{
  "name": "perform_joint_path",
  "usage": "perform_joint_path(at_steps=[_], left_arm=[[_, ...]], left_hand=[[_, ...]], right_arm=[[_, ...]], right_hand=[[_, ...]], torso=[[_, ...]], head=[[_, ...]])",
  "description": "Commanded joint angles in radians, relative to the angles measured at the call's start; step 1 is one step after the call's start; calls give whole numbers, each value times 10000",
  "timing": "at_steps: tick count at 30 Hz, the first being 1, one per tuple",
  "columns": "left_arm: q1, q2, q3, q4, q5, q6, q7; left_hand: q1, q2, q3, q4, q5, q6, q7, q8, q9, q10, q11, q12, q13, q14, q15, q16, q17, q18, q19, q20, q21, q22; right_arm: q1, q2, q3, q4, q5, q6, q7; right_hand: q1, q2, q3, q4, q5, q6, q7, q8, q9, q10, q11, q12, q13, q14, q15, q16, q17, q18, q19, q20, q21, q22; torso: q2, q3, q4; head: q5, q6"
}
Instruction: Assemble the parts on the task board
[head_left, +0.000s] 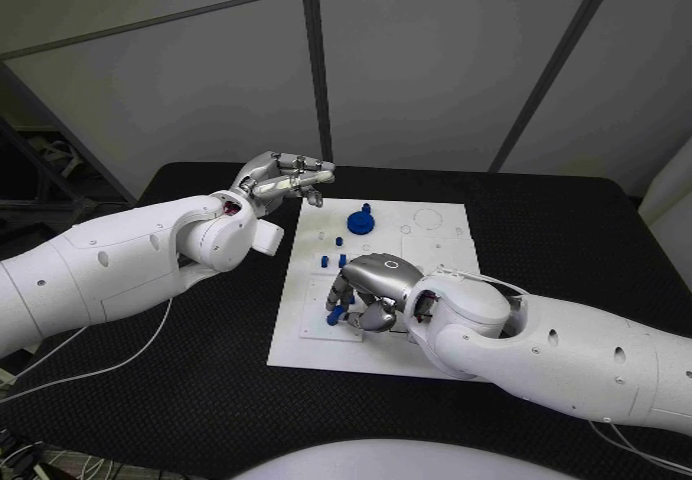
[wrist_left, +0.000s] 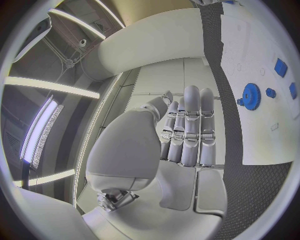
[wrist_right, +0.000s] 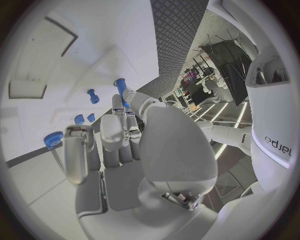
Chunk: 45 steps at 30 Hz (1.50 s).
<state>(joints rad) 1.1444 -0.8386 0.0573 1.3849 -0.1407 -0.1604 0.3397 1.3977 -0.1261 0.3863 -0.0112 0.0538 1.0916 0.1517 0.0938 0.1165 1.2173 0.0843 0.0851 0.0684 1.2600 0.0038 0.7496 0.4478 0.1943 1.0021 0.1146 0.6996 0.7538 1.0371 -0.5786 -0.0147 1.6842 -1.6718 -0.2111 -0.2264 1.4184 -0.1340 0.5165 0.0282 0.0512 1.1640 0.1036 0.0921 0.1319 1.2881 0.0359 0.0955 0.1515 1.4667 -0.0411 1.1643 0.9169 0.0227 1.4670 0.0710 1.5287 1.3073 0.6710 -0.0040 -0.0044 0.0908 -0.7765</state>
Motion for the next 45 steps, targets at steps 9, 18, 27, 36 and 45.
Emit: perform_joint_path(at_steps=[9, 18, 27, 36, 45], left_arm=[[13, -5, 8, -17, 33, 118, 17], [12, 18, 8, -34, 33, 131, 11], [12, 29, 8, -31, 33, 135, 4], [12, 15, 8, -25, 33, 145, -17], [12, 15, 8, -32, 33, 169, -36]], left_hand=[[-63, 72, -56, -22, -55, 26, -13, -52, 14, -11, 18, -9, 11, -35, 33, -40, -13, -126, 5, 1, -40, -16], [-63, 72, -56, -22, -55, 26, -13, -52, 14, -11, 18, -9, 11, -35, 33, -40, -13, -126, 5, 1, -40, -16], [-63, 72, -56, -22, -55, 26, -13, -52, 14, -11, 18, -9, 11, -35, 33, -40, -13, -126, 5, 1, -40, -16], [-63, 72, -56, -22, -55, 26, -13, -52, 14, -11, 18, -9, 11, -35, 33, -40, -13, -126, 5, 1, -40, -16], [-73, 89, -81, -25, -56, 22, -11, -60, 15, -15, 20, -15, 10, -26, 34, -54, -20, -126, 18, 2, -68, -32]], right_arm=[[11, -33, -4, 99, -780, 254, -464], [11, 117, -7, 103, -814, 442, -467], [14, 326, -170, 0, -769, 411, -373], [14, 420, -226, -115, -676, 156, -327], [13, 375, -234, -74, -629, -103, -491]], right_hand=[[-21, 51, -10, -64, 40, 28, 37, 32, 120, 35, 35, -49, 12, 4, -30, 19, -10, -115, 837, -76, -6, 2324], [-53, 43, -24, -64, 36, 40, 34, 30, 131, 43, 36, -64, 16, 2, -29, 15, -22, -112, 830, -73, -20, 2314], [-352, -104, -104, 7, 22, -254, 111, -196, 110, -218, 138, -318, -31, -34, 39, -47, -152, -85, 778, -32, -128, 2240], [-703, -514, -81, 141, 1, -1255, 235, -323, -169, -1050, 358, -353, -178, -103, 240, -155, -375, -12, 636, 148, -424, 2040], [-791, -688, -90, 195, -5, -2091, 94, -328, -415, -1317, 425, -319, -160, -152, 298, -194, -484, 34, 554, 228, -601, 1926]], torso=[[6, 5, 0], [9, -5, -9], [8, -12, 0], [0, -8, 6], [6, 6, -2]], head=[[23, -31], [1, -23], [-40, -30], [-35, -41], [-34, -6]])
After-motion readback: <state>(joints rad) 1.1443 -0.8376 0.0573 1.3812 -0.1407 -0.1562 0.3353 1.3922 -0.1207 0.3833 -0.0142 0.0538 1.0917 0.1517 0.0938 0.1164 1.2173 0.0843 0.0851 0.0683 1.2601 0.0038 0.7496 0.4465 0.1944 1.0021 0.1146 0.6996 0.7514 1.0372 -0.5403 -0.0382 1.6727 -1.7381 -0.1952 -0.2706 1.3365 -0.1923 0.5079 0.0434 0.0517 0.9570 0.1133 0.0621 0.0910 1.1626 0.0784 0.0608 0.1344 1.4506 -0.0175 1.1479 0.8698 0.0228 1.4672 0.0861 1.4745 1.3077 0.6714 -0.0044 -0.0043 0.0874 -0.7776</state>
